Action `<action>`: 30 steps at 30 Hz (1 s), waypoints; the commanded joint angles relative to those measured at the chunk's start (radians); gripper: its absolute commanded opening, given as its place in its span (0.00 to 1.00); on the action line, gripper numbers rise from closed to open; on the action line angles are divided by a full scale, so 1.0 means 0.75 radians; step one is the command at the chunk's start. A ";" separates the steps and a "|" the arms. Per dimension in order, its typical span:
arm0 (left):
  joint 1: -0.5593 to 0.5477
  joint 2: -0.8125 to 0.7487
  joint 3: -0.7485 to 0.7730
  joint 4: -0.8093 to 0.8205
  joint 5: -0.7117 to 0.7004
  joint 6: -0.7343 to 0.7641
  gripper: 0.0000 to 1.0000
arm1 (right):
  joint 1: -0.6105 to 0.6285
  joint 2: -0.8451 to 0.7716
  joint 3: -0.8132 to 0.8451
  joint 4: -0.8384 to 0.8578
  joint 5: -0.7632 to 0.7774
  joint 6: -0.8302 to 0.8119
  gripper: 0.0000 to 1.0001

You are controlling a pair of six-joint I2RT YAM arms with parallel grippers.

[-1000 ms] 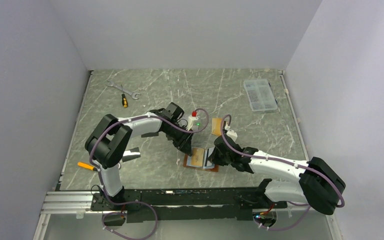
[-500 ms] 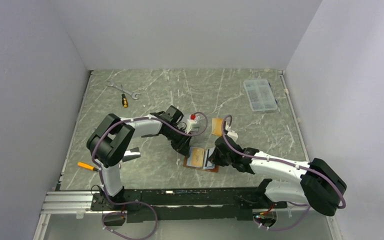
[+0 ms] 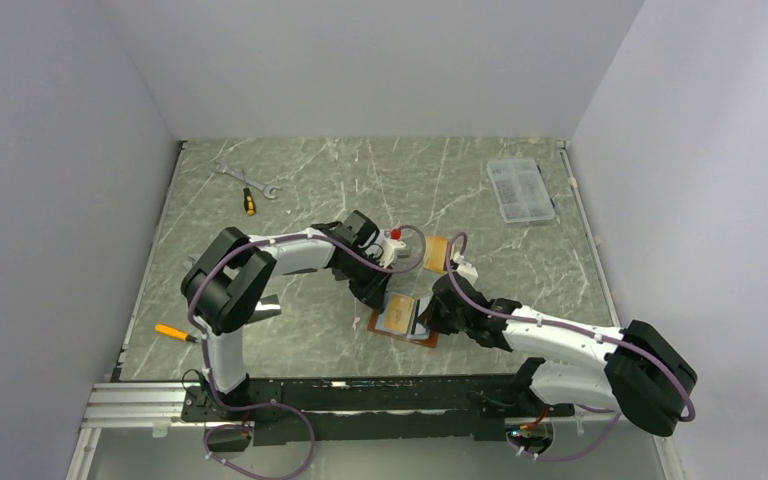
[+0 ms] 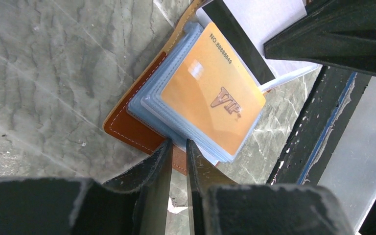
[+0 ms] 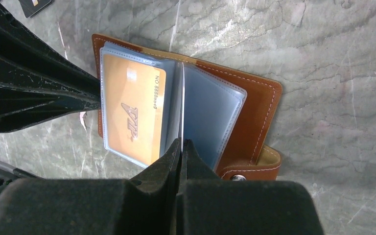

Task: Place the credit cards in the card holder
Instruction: Turn over the card slot in the card holder.

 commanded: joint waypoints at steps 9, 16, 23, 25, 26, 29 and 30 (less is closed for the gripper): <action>-0.123 0.087 0.236 -0.097 -0.069 -0.021 0.22 | -0.009 -0.002 -0.092 -0.066 -0.028 -0.048 0.00; -0.140 0.047 0.274 -0.120 0.039 -0.060 0.22 | -0.028 -0.074 -0.120 -0.069 -0.029 -0.064 0.00; -0.190 0.083 0.387 -0.151 0.070 -0.080 0.22 | -0.037 -0.123 -0.142 -0.028 -0.048 -0.075 0.00; -0.206 0.100 0.427 -0.181 0.028 -0.057 0.21 | -0.038 -0.137 -0.141 -0.016 -0.051 -0.082 0.00; -0.212 0.112 0.447 -0.198 0.007 -0.046 0.21 | -0.037 -0.149 -0.141 -0.016 -0.048 -0.084 0.00; -0.213 0.152 0.468 -0.228 -0.079 -0.002 0.22 | -0.042 -0.175 -0.143 -0.022 -0.044 -0.089 0.00; -0.215 0.159 0.461 -0.226 -0.110 0.021 0.22 | -0.040 -0.187 -0.145 -0.029 -0.043 -0.088 0.00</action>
